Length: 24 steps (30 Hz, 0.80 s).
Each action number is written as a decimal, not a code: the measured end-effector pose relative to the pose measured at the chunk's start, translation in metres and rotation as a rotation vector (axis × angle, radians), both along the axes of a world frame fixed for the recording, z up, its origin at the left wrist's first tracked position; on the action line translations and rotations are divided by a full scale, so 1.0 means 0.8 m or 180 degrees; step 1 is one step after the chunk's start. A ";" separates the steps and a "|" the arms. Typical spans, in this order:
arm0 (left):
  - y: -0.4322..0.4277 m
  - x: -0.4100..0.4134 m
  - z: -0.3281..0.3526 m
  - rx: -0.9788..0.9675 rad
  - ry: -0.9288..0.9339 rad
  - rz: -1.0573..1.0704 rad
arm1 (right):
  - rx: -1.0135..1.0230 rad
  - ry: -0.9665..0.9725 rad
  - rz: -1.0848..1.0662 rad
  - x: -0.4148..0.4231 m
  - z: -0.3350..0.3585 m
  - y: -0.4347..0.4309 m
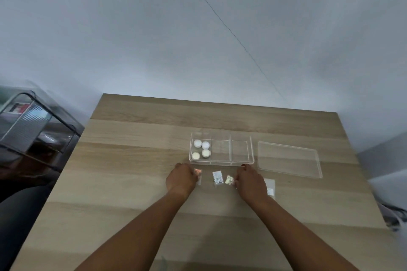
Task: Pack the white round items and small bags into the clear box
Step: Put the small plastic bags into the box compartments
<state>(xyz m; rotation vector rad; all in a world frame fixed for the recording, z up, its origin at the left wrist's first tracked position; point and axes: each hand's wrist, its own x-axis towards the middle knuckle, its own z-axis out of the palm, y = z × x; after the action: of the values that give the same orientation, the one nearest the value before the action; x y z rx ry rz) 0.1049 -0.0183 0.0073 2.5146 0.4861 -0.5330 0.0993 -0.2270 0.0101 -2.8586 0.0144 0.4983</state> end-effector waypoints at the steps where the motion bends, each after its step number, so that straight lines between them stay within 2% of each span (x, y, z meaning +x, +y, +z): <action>1: 0.003 0.000 0.000 -0.0033 0.0038 0.0021 | 0.0081 -0.0003 -0.0054 0.000 -0.001 0.000; 11: 0.023 -0.003 0.004 -0.0496 0.0185 0.0335 | 0.0736 0.0582 -0.0866 0.007 0.006 0.000; 15: 0.026 -0.001 0.003 -0.0601 0.0221 0.0373 | 0.1415 0.0427 -0.1379 0.013 0.018 0.009; 19: 0.026 0.000 0.006 -0.0664 0.0255 0.0367 | 0.2052 0.0539 -0.1727 0.015 0.023 0.031; 21: 0.025 0.000 0.009 -0.0685 0.0251 0.0363 | 0.2061 0.0570 -0.1733 0.016 0.022 0.043; 24: 0.026 0.000 0.011 -0.0683 0.0240 0.0375 | 0.1664 0.0541 -0.1501 0.016 0.018 0.056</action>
<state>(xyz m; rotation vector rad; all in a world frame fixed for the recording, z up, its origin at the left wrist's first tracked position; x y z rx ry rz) 0.1046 0.0024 0.0158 2.2536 0.5696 -0.6026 0.1117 -0.1819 0.0242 -2.1967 0.4969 0.5423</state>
